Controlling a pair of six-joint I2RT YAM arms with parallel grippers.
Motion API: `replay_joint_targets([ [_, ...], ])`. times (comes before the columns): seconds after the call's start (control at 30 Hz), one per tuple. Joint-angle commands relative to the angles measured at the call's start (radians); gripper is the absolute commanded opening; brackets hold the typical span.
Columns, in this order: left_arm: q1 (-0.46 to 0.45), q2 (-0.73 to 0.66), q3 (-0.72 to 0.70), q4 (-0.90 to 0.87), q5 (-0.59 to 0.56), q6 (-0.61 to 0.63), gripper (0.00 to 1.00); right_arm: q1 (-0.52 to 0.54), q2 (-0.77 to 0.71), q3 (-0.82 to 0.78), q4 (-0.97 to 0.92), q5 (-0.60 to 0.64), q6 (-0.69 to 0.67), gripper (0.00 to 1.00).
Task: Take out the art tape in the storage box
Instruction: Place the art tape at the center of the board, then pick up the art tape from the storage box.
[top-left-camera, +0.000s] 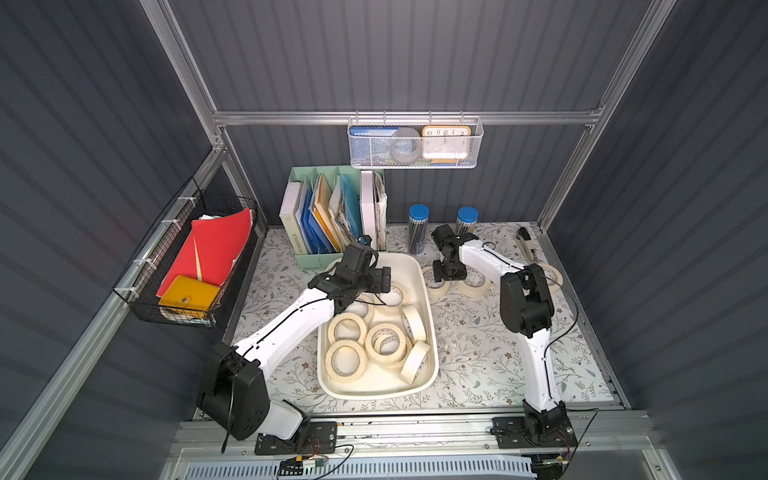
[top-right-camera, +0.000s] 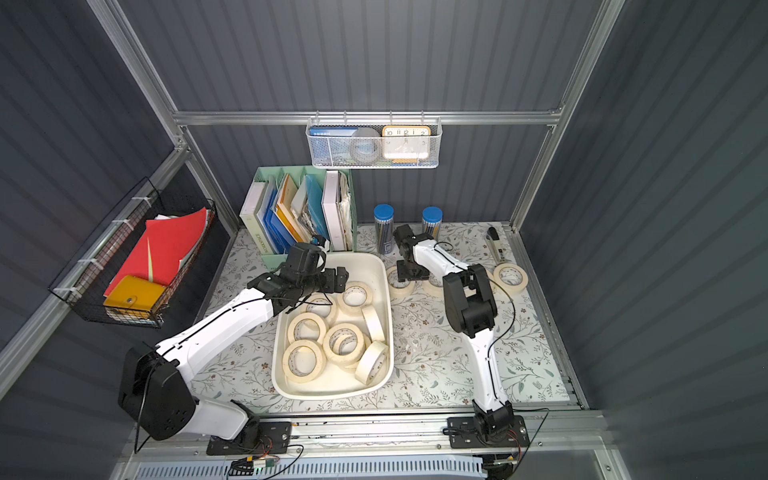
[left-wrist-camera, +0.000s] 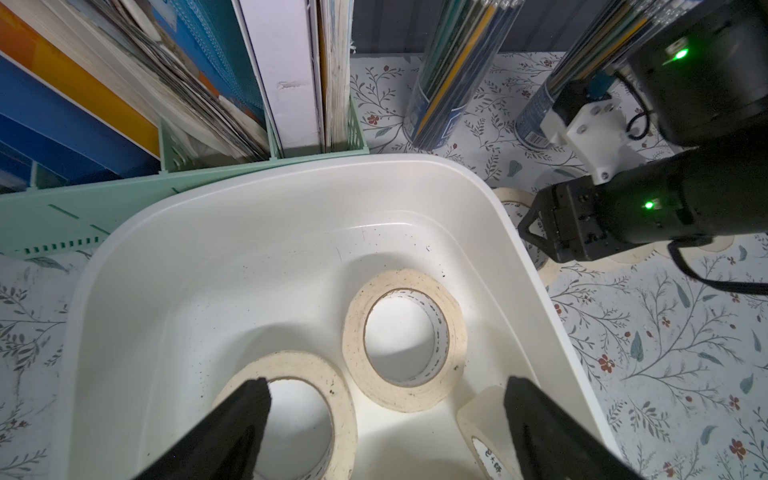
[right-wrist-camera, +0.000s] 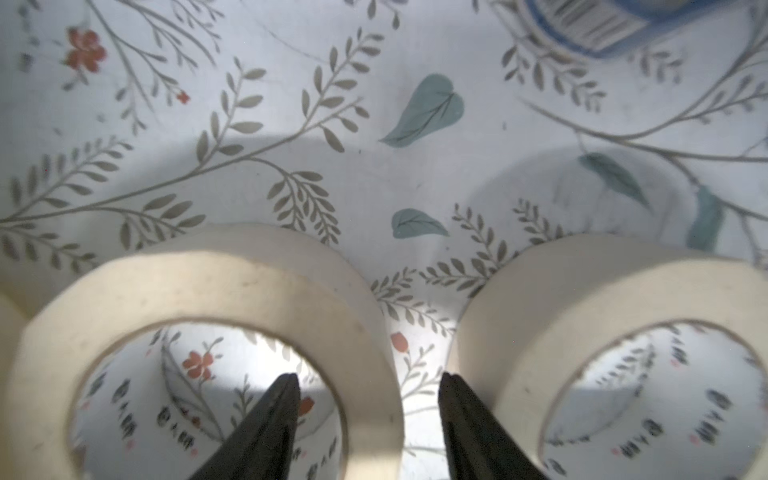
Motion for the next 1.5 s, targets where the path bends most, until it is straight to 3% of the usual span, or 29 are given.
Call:
replay_joint_targets([
  [0.0,0.004,0.018,-0.012,-0.011,-0.016,-0.006,0.94,0.005,-0.100,-0.004,0.016,-0.018,0.001,0.64],
  [0.1,0.010,0.039,-0.009,-0.015,-0.031,-0.001,0.94,0.016,-0.171,-0.019,0.000,-0.029,0.001,0.64],
  [0.43,0.102,0.260,0.029,0.025,0.160,0.024,0.87,0.120,-0.513,-0.276,-0.023,-0.097,0.041,0.64],
  [0.53,0.107,0.319,0.042,0.039,0.187,0.032,0.82,0.153,-0.551,-0.313,-0.052,-0.088,0.051,0.64],
  [0.87,0.107,0.449,0.084,0.050,0.168,0.074,0.81,0.211,-0.580,-0.383,-0.023,-0.104,0.104,0.64],
  [0.97,0.107,0.486,0.111,0.050,0.161,0.084,0.74,0.218,-0.581,-0.391,-0.018,-0.108,0.115,0.63],
  [1.1,0.107,0.507,0.118,0.050,0.161,0.085,0.54,0.227,-0.592,-0.406,-0.013,-0.106,0.126,0.63],
  [1.3,0.107,0.493,0.110,0.047,0.163,0.089,0.32,0.239,-0.593,-0.406,-0.007,-0.103,0.132,0.63],
  [1.47,0.107,0.426,0.126,0.032,0.117,0.101,0.24,0.264,-0.560,-0.353,0.001,-0.102,0.131,0.63],
])
